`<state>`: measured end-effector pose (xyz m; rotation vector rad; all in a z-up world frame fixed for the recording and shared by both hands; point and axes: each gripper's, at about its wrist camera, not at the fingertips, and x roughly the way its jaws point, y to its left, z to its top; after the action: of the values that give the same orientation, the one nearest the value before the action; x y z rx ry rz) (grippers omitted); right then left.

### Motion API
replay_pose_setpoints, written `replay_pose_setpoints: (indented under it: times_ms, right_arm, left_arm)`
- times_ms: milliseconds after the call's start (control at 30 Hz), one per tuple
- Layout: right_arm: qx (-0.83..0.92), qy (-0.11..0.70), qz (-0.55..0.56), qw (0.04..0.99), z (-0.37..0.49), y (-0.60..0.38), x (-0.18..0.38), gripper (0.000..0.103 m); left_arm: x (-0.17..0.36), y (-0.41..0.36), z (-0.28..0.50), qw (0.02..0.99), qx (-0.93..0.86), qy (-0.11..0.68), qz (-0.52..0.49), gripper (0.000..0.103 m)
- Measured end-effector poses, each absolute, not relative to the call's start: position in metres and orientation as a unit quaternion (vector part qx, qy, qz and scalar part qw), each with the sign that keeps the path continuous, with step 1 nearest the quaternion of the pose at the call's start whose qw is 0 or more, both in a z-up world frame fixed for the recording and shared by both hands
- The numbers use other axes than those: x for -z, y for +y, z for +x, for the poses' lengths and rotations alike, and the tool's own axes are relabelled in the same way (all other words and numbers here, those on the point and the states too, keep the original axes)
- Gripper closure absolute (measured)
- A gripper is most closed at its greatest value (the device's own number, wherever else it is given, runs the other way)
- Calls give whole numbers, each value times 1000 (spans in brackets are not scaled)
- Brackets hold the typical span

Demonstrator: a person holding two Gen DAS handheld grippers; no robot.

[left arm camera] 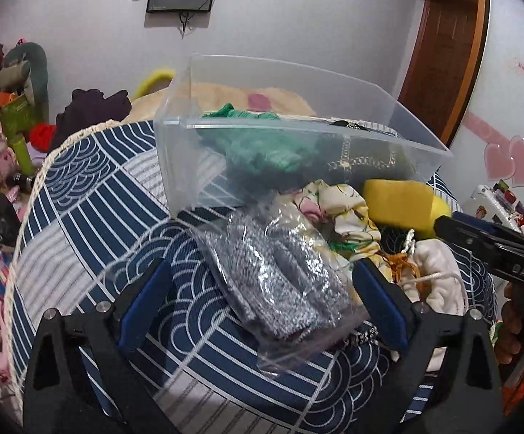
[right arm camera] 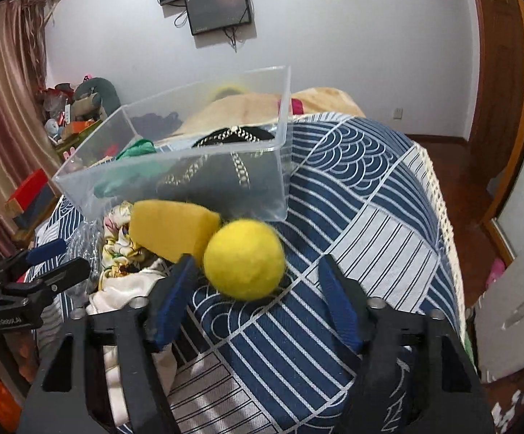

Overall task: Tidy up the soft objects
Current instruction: 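Grasp the yellow ball with the right tool while the left tool grasps the clear bag of grey knit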

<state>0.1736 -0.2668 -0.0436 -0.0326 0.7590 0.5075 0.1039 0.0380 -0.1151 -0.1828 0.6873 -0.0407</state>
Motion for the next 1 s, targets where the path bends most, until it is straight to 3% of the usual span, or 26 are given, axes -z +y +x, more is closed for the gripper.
replay_pose_setpoints:
  times_ms: [67,167,367,533,1000]
  right_arm:
    - [-251,372,-15,894,174,-266,46,57]
    - [-263,373,-14,890,170,-264,47,63]
    - [-252,359,-23,898,160,-268,44,66]
    - [-246,346,-10,905,154,-282,36,66]
    - [-255,275,-9,927,141,-276,-14,66]
  left_arm:
    - [119,36,101,935,31,340,-95,22]
    - [125,34,100,930,47,350,-99,37]
    - [126,24,85,938,44,335,-78,58]
    - [119,27,73,941,39,326,-80,63]
    - [60,35,60,967,26,246,-63,64]
